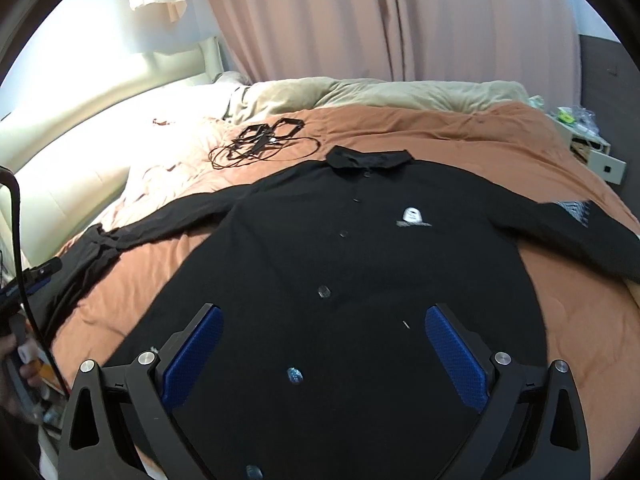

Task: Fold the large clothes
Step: 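Move both tools forward over the black shirt toward its sleeves, then grasp the shirt sleeve with the left gripper and lift it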

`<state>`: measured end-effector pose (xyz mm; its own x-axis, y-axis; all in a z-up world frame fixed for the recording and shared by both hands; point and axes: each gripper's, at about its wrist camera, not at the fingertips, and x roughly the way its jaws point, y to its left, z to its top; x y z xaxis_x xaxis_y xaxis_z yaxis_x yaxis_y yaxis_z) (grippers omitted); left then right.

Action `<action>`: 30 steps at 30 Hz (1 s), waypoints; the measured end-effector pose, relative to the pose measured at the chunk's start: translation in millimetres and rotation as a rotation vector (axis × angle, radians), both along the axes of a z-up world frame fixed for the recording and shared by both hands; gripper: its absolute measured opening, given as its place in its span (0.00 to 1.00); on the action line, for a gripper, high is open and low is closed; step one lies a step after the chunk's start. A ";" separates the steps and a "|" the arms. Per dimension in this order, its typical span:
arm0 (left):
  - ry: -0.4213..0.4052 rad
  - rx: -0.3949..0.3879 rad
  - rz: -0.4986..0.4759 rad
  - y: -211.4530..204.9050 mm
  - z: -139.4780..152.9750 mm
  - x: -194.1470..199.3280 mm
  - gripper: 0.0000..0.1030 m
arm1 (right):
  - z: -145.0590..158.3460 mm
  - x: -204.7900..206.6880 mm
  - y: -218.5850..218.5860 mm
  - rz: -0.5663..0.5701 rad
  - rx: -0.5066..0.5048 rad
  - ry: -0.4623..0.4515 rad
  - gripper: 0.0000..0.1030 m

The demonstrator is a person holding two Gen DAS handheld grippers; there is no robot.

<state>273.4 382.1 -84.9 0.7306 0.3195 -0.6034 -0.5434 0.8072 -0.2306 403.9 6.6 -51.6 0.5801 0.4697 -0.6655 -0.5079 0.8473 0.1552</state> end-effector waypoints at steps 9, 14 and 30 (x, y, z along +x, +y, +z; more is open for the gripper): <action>0.064 -0.072 0.074 72.2 -9.8 55.0 0.86 | -6.2 71.0 62.1 0.038 -0.019 0.033 0.86; 0.108 -0.107 0.106 109.5 -14.4 82.6 0.78 | -13.2 110.2 82.8 0.019 -0.019 0.072 0.78; 0.281 -0.261 0.196 167.7 -92.4 154.9 0.75 | -39.3 166.6 138.7 0.070 -0.010 0.069 0.59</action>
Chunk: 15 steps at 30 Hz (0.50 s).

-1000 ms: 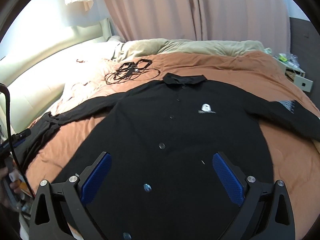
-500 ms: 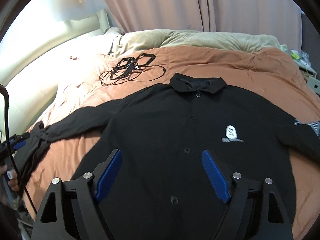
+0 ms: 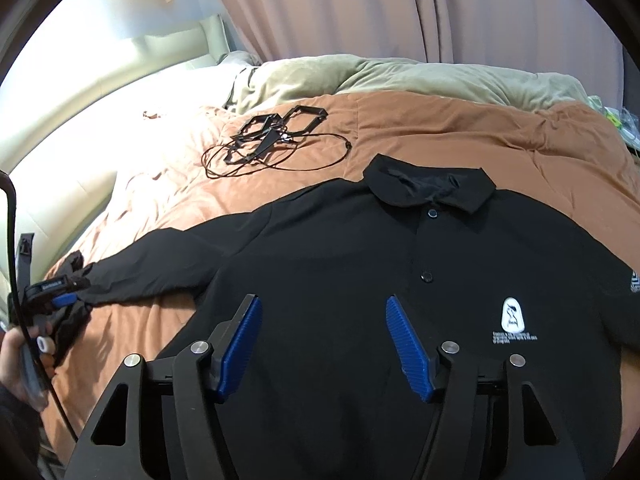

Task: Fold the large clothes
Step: 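Grasp the shirt sleeve with the left gripper and lift it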

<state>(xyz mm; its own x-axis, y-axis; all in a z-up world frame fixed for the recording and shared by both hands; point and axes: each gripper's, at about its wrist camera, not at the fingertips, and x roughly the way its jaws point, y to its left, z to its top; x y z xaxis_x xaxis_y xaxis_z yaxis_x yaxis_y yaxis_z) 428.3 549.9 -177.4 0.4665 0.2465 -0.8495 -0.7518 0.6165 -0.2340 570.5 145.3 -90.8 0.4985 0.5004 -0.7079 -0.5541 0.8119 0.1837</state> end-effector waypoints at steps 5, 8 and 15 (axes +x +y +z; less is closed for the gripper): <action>0.057 -0.048 0.032 3.6 -25.3 16.2 0.75 | -14.7 9.8 10.5 -0.003 -0.016 0.011 0.40; 0.058 -0.034 0.061 6.9 -34.3 23.5 0.75 | -21.9 17.4 13.9 -0.011 0.008 0.051 0.25; -0.077 -0.036 0.098 15.8 -10.6 25.7 0.09 | -28.4 31.2 42.2 0.016 0.062 0.137 0.14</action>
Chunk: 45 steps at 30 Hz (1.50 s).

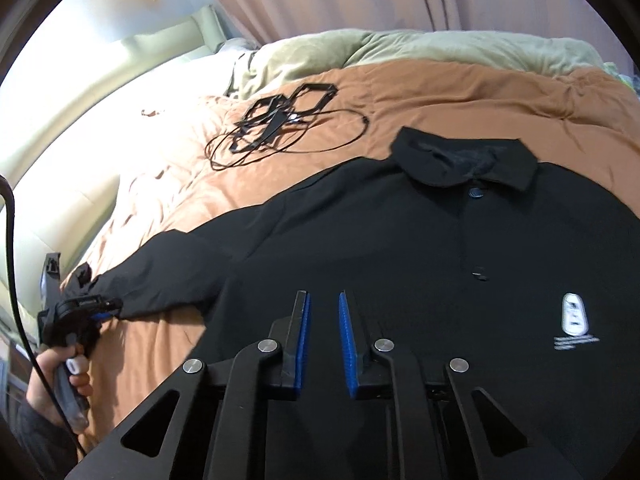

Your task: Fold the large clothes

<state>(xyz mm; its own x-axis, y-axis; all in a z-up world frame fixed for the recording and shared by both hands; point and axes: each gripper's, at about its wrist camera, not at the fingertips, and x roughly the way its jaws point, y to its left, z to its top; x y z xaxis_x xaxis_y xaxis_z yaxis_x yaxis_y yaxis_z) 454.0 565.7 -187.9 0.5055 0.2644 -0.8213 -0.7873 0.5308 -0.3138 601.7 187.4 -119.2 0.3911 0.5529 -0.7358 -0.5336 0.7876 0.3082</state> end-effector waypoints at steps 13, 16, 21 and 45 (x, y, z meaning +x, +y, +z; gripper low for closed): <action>-0.202 0.208 -0.131 -32.3 103.3 13.5 0.06 | -46.8 12.6 92.1 0.117 0.080 0.182 0.11; -0.223 0.192 -0.150 -42.5 117.4 18.0 0.06 | -67.4 12.7 107.3 0.152 0.066 0.227 0.11; -0.255 0.222 -0.216 -72.5 145.1 29.6 0.06 | -84.3 19.7 112.4 0.177 -0.006 0.252 0.12; -0.339 0.248 -0.694 -282.9 182.7 118.2 0.06 | 40.0 -16.1 -160.6 0.045 0.048 -0.040 0.47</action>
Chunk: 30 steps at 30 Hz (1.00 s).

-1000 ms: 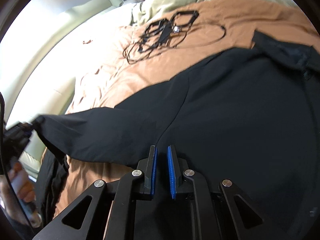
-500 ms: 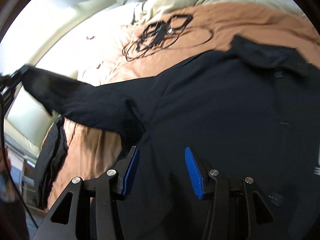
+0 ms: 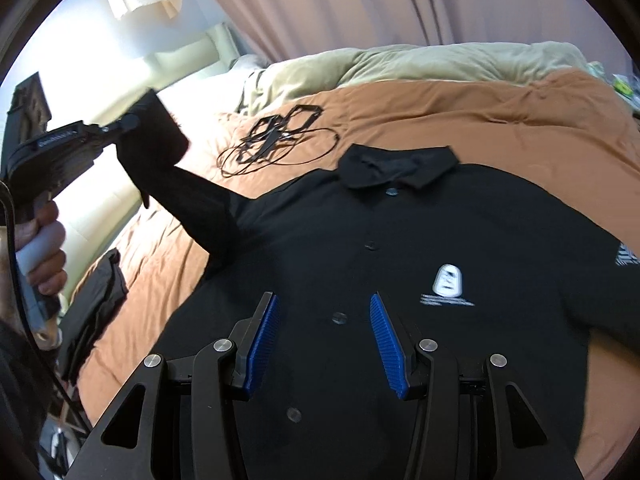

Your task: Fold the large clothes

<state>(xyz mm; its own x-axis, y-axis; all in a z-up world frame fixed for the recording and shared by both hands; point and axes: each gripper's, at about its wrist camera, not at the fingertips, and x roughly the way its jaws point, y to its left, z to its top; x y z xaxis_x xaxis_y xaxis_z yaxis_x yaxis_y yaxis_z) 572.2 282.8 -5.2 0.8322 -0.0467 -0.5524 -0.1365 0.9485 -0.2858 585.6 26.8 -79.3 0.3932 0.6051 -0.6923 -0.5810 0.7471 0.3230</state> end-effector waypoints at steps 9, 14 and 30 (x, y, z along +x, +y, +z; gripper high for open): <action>0.208 -0.041 -0.153 -70.8 -78.1 30.2 0.07 | -8.9 -6.4 -38.2 -0.037 -0.035 -0.001 0.47; 0.313 -0.048 -0.137 -77.8 -115.1 29.0 0.42 | -16.9 -9.3 -57.6 -0.049 -0.048 0.008 0.47; 0.278 0.017 0.075 15.9 -93.3 -37.7 0.93 | -6.1 13.4 6.7 -0.049 -0.085 -0.017 0.56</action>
